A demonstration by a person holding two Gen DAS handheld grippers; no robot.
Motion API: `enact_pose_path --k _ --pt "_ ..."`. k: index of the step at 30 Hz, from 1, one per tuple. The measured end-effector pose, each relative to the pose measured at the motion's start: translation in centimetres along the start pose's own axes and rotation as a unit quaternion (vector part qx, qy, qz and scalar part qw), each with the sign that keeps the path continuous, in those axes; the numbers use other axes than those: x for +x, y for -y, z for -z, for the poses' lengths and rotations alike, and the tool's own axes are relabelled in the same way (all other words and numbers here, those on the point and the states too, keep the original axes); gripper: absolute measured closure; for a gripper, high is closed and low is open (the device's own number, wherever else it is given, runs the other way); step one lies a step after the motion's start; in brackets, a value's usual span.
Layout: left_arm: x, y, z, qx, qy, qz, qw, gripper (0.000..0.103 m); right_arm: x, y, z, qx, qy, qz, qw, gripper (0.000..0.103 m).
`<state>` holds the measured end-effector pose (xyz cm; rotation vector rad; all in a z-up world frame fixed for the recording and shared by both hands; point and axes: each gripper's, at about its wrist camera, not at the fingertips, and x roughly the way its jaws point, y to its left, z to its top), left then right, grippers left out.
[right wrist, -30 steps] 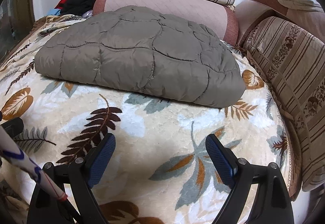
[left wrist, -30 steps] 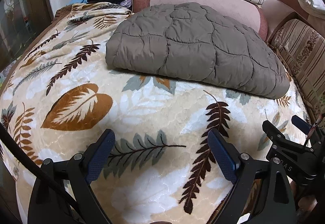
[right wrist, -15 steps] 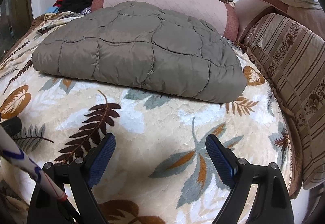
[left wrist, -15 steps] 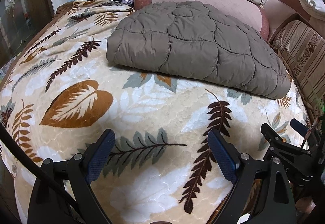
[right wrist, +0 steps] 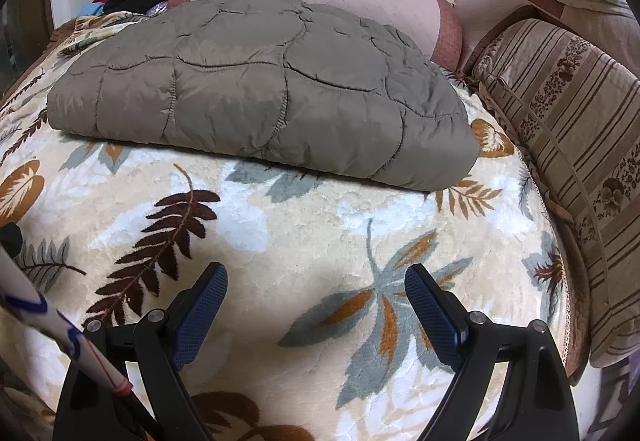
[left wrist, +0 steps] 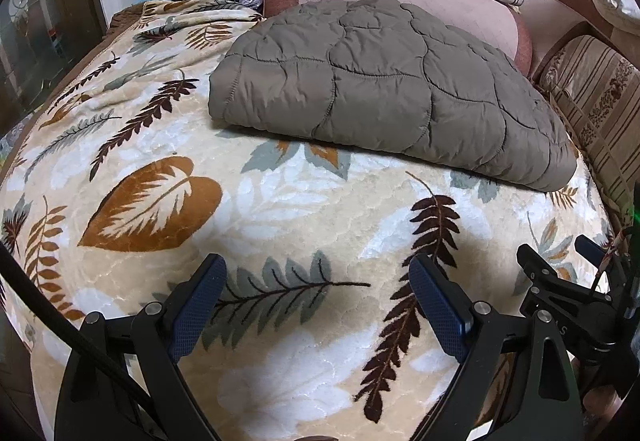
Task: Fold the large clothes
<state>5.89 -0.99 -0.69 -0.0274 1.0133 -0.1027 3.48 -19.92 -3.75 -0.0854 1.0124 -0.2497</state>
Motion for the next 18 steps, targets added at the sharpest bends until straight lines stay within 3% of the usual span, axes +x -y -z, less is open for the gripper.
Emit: enact_pose_path --k 18 --pt "-0.03 0.18 0.07 0.007 0.005 -0.008 0.9999 0.011 0.26 -0.34 0.13 -0.003 -0.002 -0.002 1.0 0.01"
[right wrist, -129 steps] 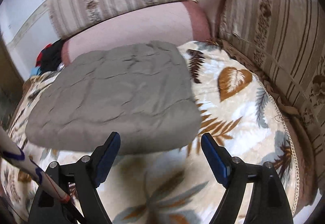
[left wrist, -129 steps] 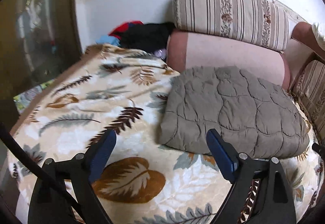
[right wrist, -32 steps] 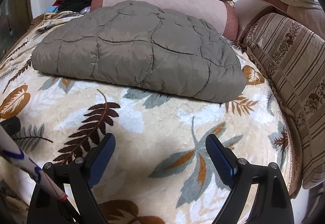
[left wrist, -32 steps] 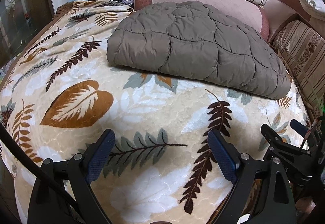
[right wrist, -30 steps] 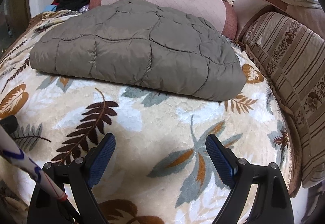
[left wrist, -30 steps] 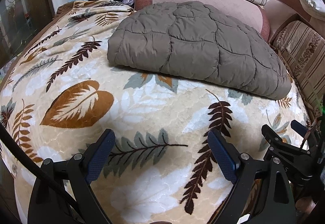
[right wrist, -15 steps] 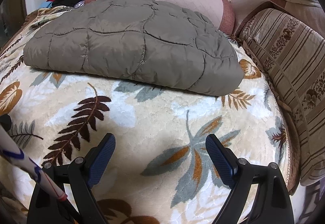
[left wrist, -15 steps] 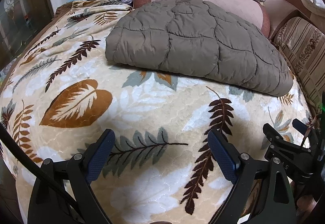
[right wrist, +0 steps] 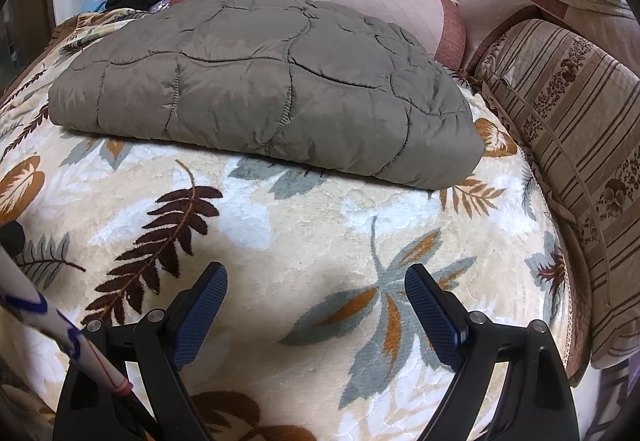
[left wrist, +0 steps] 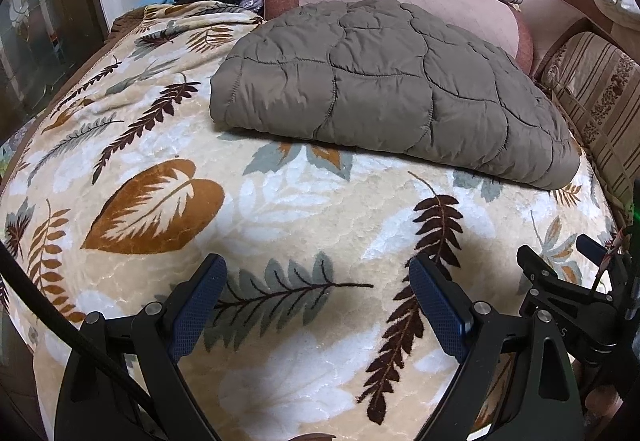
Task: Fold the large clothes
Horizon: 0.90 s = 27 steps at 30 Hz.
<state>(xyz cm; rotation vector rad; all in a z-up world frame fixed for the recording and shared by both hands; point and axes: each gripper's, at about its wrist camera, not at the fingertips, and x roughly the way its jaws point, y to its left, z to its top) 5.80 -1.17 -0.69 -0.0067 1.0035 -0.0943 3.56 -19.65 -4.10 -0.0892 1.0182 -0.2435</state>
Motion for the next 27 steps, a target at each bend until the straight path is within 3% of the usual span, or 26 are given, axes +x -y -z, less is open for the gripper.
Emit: enact_pose_path --k 27 --pt "-0.02 -0.13 -0.16 0.001 -0.003 0.003 1.0 0.011 -0.11 0.19 -0.13 0.015 0.004 -0.017 1.0 0.01"
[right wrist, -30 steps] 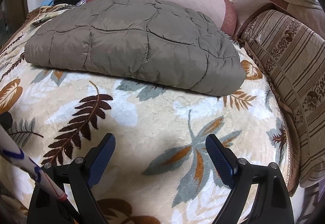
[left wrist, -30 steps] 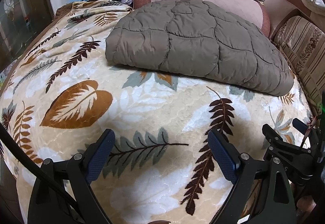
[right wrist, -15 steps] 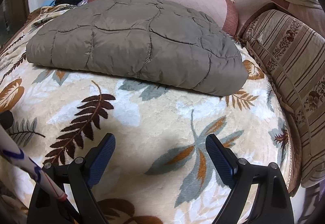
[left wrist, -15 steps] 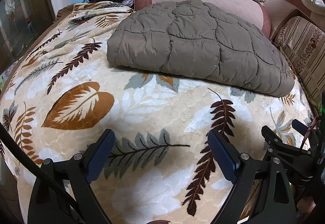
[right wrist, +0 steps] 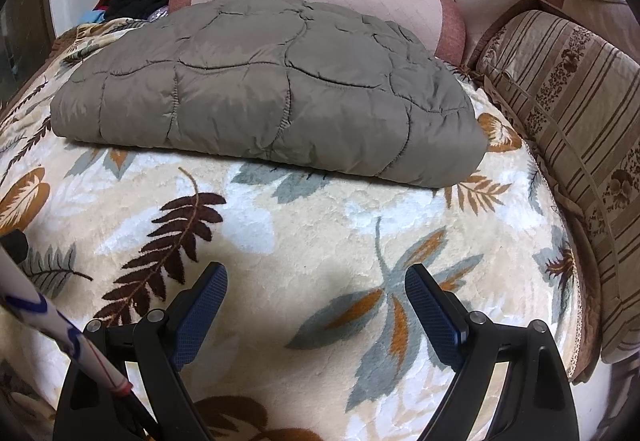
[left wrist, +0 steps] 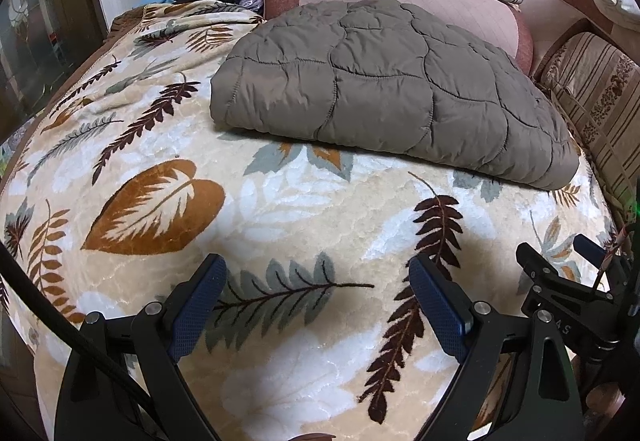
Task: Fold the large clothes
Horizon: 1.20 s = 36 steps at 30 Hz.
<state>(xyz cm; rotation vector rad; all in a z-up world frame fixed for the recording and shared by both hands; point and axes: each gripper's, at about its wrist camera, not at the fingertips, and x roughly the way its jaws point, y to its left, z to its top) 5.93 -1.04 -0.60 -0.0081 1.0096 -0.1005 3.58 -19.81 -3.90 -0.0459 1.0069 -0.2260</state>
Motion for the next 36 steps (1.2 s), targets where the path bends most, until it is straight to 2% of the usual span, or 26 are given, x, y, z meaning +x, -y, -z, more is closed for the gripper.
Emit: enact_pose_path --k 6,36 --pt "-0.2 0.3 0.2 0.004 0.002 0.006 1.0 0.011 -0.5 -0.4 0.1 -0.005 0.013 -0.009 1.0 0.009" --pt "-0.4 0.3 0.5 0.001 0.002 0.005 1.0 0.011 -1.1 -0.7 0.5 -0.005 0.018 -0.019 1.0 0.009"
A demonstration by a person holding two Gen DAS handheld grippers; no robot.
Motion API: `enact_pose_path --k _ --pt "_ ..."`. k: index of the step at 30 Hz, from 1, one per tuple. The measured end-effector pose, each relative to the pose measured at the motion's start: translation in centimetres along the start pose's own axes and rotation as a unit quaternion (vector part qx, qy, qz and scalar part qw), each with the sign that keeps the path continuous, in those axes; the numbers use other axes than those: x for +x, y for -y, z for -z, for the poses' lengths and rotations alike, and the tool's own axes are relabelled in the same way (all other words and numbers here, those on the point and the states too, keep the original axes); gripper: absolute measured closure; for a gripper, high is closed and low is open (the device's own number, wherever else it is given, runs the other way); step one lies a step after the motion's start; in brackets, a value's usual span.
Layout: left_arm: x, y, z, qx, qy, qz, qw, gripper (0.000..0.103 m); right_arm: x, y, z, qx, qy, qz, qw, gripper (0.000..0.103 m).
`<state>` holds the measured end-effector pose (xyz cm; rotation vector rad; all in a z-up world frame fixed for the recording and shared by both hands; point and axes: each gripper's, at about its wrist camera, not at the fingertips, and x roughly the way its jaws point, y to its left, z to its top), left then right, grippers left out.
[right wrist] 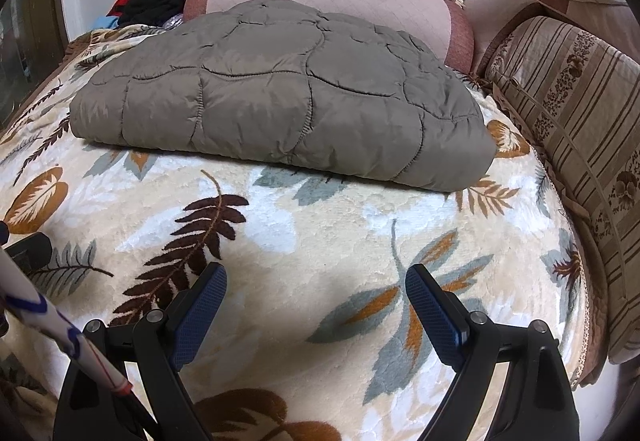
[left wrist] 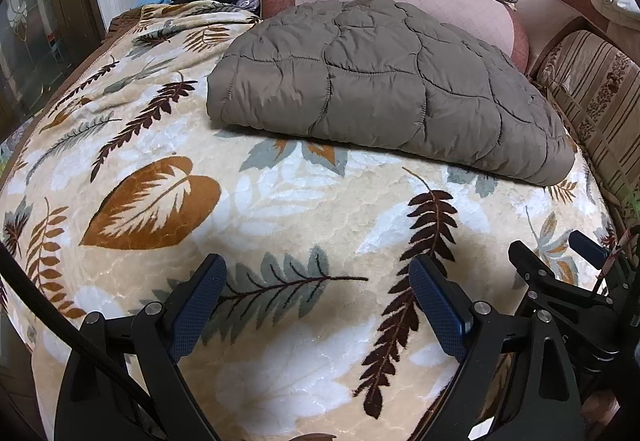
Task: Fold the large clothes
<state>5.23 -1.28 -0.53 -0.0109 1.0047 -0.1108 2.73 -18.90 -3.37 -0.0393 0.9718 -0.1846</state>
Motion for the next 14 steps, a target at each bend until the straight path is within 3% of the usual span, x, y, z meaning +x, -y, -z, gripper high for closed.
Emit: enact_pose_path --k 14 --pt "0.3 -0.6 -1.1 -0.002 0.007 -0.007 0.9999 0.011 0.6 0.0 -0.9 0.007 -0.005 -0.015 1.0 0.009"
